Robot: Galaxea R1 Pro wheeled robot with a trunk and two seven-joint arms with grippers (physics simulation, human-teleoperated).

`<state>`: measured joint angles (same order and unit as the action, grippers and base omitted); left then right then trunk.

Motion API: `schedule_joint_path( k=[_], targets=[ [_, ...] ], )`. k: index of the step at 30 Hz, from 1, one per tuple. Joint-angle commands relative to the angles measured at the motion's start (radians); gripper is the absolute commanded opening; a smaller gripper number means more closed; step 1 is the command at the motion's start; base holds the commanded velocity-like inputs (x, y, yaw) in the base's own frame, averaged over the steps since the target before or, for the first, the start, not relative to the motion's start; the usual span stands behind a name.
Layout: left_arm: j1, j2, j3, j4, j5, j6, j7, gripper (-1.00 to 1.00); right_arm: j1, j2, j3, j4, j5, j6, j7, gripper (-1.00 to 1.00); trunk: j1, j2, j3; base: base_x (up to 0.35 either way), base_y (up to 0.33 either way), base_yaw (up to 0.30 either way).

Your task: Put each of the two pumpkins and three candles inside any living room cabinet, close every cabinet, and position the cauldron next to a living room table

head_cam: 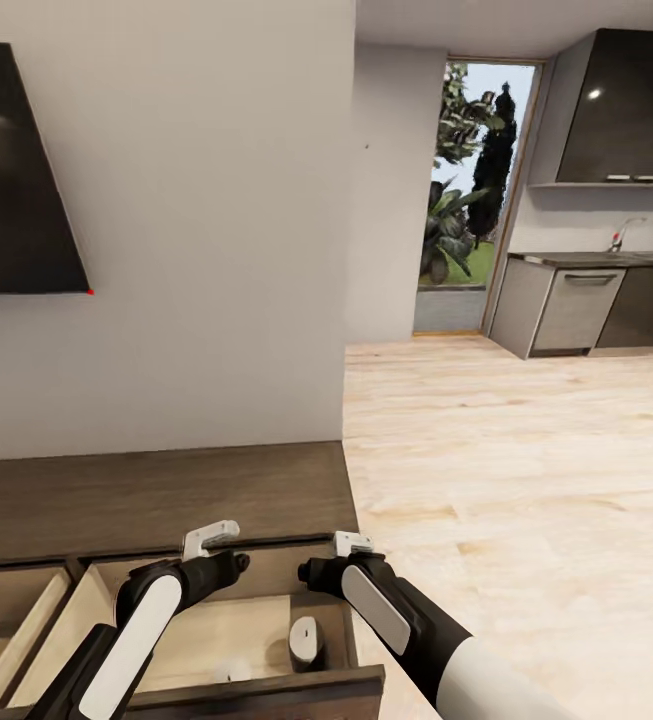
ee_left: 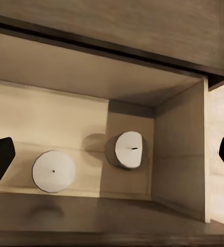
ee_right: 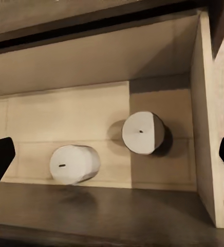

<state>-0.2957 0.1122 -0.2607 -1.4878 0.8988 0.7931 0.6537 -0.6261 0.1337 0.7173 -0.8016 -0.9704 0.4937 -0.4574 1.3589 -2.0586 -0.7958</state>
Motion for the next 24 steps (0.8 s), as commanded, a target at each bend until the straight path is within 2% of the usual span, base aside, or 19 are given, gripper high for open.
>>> schedule_joint_path(
  k=[1,24],
  targets=[
    [-0.001,0.001,-0.002,-0.002,0.01,0.0,0.01,1.0,-0.001,0.0,0.003,-0.001,-0.009,0.0,-0.008,1.0,0.0,-0.001,-0.001,-0.05,0.0,-0.267],
    [0.0,0.0,-0.002,-0.003,0.011,0.0,0.009,1.0,-0.002,-0.01,-0.018,0.008,-0.016,0.002,0.019,1.0,0.0,-0.001,0.01,-0.004,0.0,-0.274]
  ],
)
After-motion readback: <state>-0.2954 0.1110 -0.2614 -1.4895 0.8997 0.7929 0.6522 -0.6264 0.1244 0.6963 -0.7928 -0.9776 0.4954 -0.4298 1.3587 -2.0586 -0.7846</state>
